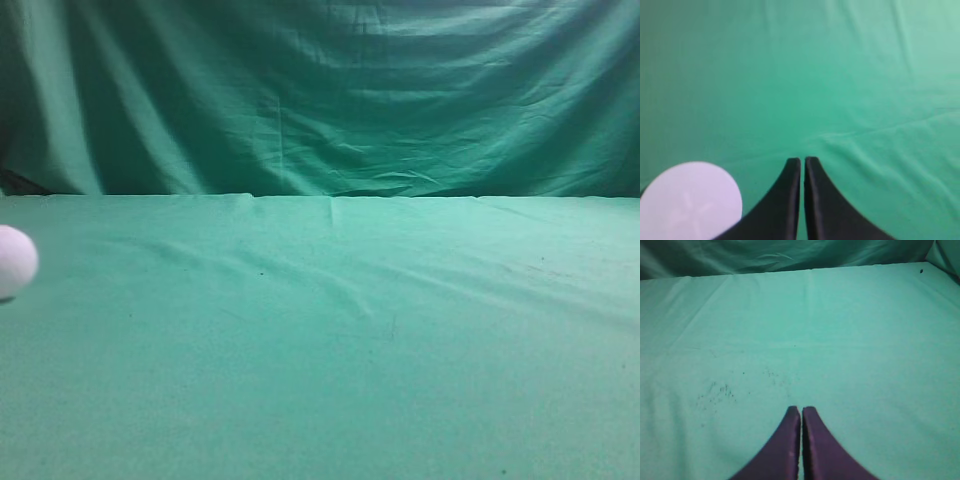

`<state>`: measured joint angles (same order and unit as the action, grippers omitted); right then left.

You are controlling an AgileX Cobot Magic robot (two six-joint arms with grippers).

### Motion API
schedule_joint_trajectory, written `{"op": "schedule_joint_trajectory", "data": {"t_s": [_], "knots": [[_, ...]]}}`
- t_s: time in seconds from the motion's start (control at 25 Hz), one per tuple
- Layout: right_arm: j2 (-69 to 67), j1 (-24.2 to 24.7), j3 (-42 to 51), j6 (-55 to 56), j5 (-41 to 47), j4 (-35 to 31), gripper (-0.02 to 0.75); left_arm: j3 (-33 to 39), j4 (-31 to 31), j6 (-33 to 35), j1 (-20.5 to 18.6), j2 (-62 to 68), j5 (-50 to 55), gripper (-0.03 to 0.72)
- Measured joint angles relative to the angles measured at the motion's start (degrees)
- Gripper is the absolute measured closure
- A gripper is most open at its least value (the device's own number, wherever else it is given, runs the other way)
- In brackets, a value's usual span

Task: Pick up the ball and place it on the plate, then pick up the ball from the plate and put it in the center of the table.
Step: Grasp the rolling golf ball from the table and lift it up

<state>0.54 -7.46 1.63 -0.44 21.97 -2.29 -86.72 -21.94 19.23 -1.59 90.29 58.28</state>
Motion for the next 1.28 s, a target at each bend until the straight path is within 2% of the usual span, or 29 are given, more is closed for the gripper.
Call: {"op": "schedule_joint_trajectory", "data": {"t_s": [0.16,0.32,0.68,0.76,0.92,1.08,1.2,1.28], "knots": [[0.0,0.0,0.0,0.0,0.0,0.0,0.738,4.7,0.0,2.1,3.7,-9.6,-3.5,0.688],[0.0,0.0,0.0,0.0,0.0,0.0,0.738,14.9,-0.1,2.7,6.5,-20.5,-10.1,0.688],[0.0,0.0,0.0,0.0,-0.8,0.0,0.738,38.7,-0.2,5.7,7.0,-44.2,-21.0,0.688],[0.0,0.0,0.0,0.1,-5.2,-1.9,0.738,42.4,-0.2,6.1,7.0,-49.5,-22.0,0.688],[0.0,0.0,0.0,0.3,-17.3,-11.0,0.738,49.9,-0.2,9.3,7.0,-59.6,-23.3,0.688],[0.0,0.0,0.0,0.3,-26.0,-13.1,0.738,56.4,-0.2,9.9,7.0,-66.9,-24.0,0.688],[0.0,0.0,-0.2,-0.2,-27.7,-12.4,0.738,59.7,-0.3,9.9,7.0,-70.6,-24.0,0.688],[0.0,0.0,-2.5,-2.3,-24.1,-10.3,0.738,61.0,-1.0,9.9,7.0,-71.7,-24.2,0.688]]}}
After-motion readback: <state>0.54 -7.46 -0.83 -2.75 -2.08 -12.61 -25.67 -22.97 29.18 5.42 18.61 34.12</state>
